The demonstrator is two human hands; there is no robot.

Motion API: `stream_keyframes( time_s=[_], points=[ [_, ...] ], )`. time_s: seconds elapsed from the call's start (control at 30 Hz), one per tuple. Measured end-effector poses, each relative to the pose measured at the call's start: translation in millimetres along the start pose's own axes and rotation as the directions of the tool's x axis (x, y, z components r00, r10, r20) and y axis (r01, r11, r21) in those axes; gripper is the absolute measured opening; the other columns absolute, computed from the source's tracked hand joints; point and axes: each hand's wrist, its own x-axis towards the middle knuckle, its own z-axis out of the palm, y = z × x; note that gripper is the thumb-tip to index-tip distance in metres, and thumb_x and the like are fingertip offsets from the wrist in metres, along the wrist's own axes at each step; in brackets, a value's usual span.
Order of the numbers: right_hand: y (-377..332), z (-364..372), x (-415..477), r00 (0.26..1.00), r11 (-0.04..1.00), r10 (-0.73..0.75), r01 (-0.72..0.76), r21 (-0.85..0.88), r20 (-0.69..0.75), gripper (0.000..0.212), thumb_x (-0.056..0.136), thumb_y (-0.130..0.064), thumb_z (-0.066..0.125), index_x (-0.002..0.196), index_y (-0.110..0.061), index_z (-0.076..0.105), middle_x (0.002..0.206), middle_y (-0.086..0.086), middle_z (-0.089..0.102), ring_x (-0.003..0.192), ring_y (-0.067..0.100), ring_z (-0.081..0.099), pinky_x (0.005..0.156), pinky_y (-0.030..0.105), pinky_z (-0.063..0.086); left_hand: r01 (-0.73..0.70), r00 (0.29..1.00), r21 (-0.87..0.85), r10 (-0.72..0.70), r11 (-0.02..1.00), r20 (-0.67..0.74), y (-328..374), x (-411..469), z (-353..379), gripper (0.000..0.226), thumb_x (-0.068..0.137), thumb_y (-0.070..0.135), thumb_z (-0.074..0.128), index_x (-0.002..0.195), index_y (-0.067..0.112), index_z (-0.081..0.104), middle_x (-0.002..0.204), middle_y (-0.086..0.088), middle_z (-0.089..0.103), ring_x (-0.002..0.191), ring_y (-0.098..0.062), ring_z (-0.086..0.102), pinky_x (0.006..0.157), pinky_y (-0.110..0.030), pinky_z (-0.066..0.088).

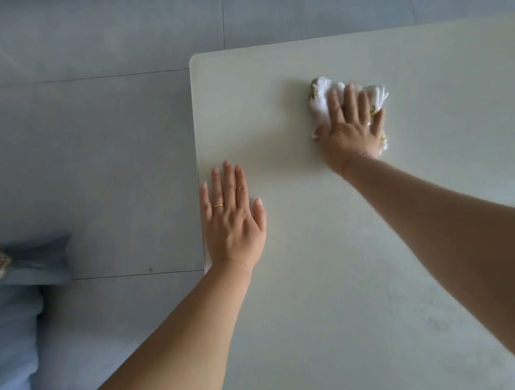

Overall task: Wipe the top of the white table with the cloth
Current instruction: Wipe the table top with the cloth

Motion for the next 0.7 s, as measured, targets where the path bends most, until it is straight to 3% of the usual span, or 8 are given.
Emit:
stream_keyframes(
  time_s=[0.07,0.13,0.2,0.23,0.3,0.4,0.57,0.7],
  points=[
    [-27.9,10.8,-26.5,0.993,0.993,-0.118,0.118,-0.016,0.003,0.063,0.096,-0.047,0.028,0.150,-0.031,0.001,0.160,-0.001,-0.004,0.146,0.025,-0.009,0.114,0.050,-0.009,-0.062,0.997,0.043,0.063,0.997,-0.036,5.1,-2.5,-1.6,0.057,0.096,0.028,0.030,0.148,0.005,0.025,0.156,-0.012,0.021,0.145,-0.030,0.017,0.119,-0.046,0.009],
    [-33.3,15.9,-50.9,0.926,0.925,-0.373,0.376,-0.047,0.056,0.060,0.097,-0.048,0.025,0.150,-0.032,0.003,0.160,-0.002,-0.003,0.146,0.024,-0.008,0.114,0.046,-0.010,-0.073,0.995,0.010,0.073,0.997,-0.064,11.2,-12.5,-2.2,0.057,0.097,0.027,0.034,0.148,0.005,0.025,0.156,-0.013,0.021,0.145,-0.030,0.016,0.119,-0.045,0.011],
    [-8.3,11.7,-53.4,0.865,0.861,-0.499,0.502,-0.077,0.061,0.057,0.098,-0.048,0.025,0.150,-0.034,0.006,0.160,-0.004,0.001,0.147,0.021,-0.004,0.115,0.043,-0.008,-0.097,0.993,-0.060,0.092,0.994,-0.076,19.2,-34.9,0.5,0.058,0.096,0.032,0.034,0.147,0.005,0.027,0.156,-0.013,0.023,0.145,-0.029,0.017,0.119,-0.044,0.012],
    [7.4,8.7,-49.6,0.877,0.873,-0.479,0.481,-0.074,0.044,0.056,0.098,-0.047,0.025,0.150,-0.035,0.007,0.160,-0.005,0.002,0.147,0.019,-0.003,0.115,0.042,-0.006,-0.125,0.991,-0.090,0.119,0.988,-0.065,23.7,-49.5,2.9,0.060,0.096,0.036,0.034,0.147,0.005,0.028,0.155,-0.013,0.023,0.145,-0.028,0.018,0.118,-0.044,0.013],
    [31.5,4.3,-43.7,0.952,0.951,-0.306,0.306,-0.035,0.013,0.055,0.098,-0.047,0.022,0.150,-0.035,0.005,0.160,-0.005,0.000,0.146,0.017,-0.004,0.115,0.042,-0.008,-0.163,0.987,-0.130,0.163,0.978,-0.016,31.3,-75.9,7.6,0.063,0.096,0.042,0.034,0.147,0.006,0.028,0.155,-0.012,0.023,0.145,-0.026,0.018,0.117,-0.043,0.015],
    [15.5,11.2,-61.7,0.996,0.995,-0.093,0.093,0.019,0.000,0.058,0.096,-0.047,0.022,0.150,-0.035,0.001,0.160,-0.004,-0.005,0.146,0.020,-0.009,0.114,0.046,-0.011,-0.142,0.989,-0.130,0.146,0.981,0.024,34.2,-89.8,14.8,0.066,0.094,0.045,0.034,0.147,0.007,0.026,0.156,-0.011,0.023,0.144,-0.027,0.021,0.116,-0.043,0.019],
    [5.3,18.4,-124.1,0.920,0.922,-0.383,0.387,-0.026,0.087,0.058,0.097,-0.048,0.022,0.150,-0.033,0.000,0.159,-0.003,-0.008,0.145,0.020,-0.013,0.115,0.045,-0.013,-0.138,0.988,-0.114,0.145,0.984,0.055,34.8,-88.2,13.3,0.067,0.093,0.044,0.033,0.147,0.005,0.026,0.155,-0.012,0.024,0.144,-0.027,0.020,0.116,-0.045,0.018],
    [16.2,8.9,-122.2,0.911,0.915,-0.401,0.404,-0.011,0.097,0.062,0.094,-0.058,0.017,0.150,-0.033,0.011,0.160,-0.004,0.001,0.146,0.018,-0.007,0.115,0.044,-0.014,-0.133,0.988,-0.112,0.141,0.985,0.066,36.3,-89.0,12.6,0.067,0.093,0.044,0.032,0.148,0.006,0.026,0.155,-0.012,0.024,0.144,-0.027,0.020,0.117,-0.045,0.016]
  ],
)
